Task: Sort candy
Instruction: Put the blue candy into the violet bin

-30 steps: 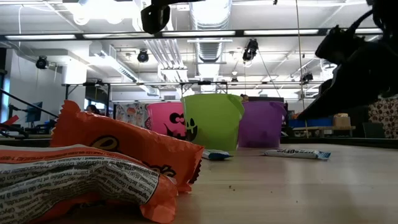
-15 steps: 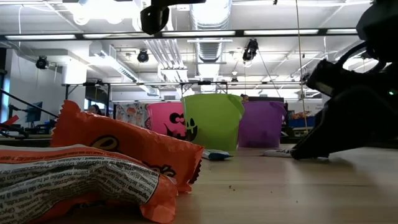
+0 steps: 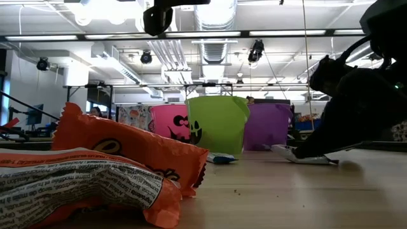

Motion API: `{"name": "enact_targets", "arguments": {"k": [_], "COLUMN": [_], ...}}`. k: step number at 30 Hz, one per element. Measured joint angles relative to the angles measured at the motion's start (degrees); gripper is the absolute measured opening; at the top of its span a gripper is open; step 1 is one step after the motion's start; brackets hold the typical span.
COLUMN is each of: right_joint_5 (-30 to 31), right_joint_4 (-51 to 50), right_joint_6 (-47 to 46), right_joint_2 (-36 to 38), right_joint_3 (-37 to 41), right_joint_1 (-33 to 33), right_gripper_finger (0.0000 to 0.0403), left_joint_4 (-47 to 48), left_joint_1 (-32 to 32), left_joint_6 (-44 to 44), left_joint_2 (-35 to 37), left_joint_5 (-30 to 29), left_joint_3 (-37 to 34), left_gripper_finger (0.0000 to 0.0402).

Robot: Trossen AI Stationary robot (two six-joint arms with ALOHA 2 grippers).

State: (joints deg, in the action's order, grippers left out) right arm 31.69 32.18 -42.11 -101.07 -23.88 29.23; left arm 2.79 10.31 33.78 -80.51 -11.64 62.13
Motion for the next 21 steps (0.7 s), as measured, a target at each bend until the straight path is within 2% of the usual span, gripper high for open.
{"name": "enact_targets", "arguments": {"k": [6, 12, 16, 21], "right_joint_5": [0.02, -0.51, -0.05, 0.5], "right_joint_4": [-0.04, -4.63, -12.27, -25.24], "right_joint_6": [3.13, 6.44, 10.27, 15.97], "right_joint_2": [5.89, 17.89, 26.76, 36.14], "right_joint_3": [0.0, 0.2, -1.19, -7.22], "right_joint_1": [-0.02, -2.19, -5.72, -13.17], "right_gripper_finger": [0.001, 0.0009, 0.0009, 0.001], "left_joint_4": [0.0, 0.23, 1.97, 5.9], "left_joint_1": [0.0, 0.0, 0.0, -0.01], "left_joint_6": [0.0, 0.0, 0.0, 0.01], "left_joint_2": [0.0, 0.0, 0.21, 2.02], "left_joint_5": [0.02, 0.15, 0.24, 2.08], "left_joint_3": [0.0, 0.0, 0.0, 0.0], "left_gripper_finger": [0.0, 0.0, 0.0, 0.0]}}
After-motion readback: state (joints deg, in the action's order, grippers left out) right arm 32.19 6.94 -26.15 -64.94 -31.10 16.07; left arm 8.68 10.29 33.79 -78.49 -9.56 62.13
